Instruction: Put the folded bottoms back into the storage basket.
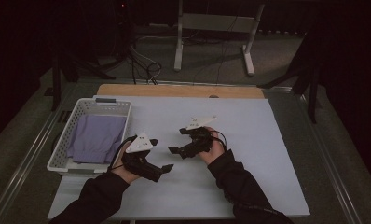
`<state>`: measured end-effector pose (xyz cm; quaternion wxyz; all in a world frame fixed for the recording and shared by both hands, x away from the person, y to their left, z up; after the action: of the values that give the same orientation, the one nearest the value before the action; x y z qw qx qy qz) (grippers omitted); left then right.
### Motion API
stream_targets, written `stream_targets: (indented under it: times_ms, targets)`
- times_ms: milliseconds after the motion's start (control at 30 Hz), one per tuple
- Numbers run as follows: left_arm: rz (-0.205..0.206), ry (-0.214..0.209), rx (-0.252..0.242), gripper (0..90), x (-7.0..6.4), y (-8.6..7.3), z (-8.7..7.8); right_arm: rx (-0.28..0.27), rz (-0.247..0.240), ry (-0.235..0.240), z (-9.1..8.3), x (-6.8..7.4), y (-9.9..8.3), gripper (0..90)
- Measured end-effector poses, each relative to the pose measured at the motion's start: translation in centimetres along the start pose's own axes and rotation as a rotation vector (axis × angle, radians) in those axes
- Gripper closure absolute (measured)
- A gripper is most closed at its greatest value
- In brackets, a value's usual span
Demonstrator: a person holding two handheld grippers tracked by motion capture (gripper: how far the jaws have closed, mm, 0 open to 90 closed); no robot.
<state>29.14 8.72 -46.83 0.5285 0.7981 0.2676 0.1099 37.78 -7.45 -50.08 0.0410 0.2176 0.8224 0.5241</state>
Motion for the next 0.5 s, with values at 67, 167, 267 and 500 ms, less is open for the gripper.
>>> stream_targets:
  times_ms: [67, 167, 267, 500]
  targets:
    - [-0.001, 0.004, -0.002, 0.0, -0.2, -0.4, 0.3, 0.01, -0.003, 0.002, -0.1, 0.2, -0.8, 9.5]
    - [-0.015, 0.008, -0.004, 0.0, -0.5, -1.4, 1.0, 0.033, 0.001, 0.011, -0.4, 0.7, -2.4, 9.5]
    - [-0.005, 0.008, 0.008, 0.0, -0.7, -2.0, 1.4, 0.044, 0.003, 0.015, -0.4, 0.9, -3.2, 9.5]
    - [-0.004, 0.026, 0.019, 0.0, -0.6, -3.5, 1.9, 0.105, -0.018, 0.041, -0.8, 1.9, -5.7, 9.5]
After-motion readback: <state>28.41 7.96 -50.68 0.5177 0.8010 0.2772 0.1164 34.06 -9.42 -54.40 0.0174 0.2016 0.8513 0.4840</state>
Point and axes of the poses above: each handheld gripper's, and its own axes: z roughly forward along the jaws, y roughly out of its top, x roughly to its left, the point moved 4 cm from there along z, roughly forward along the jaws, and after that the axes turned 7 degrees about -x, right-handed, at the moved point
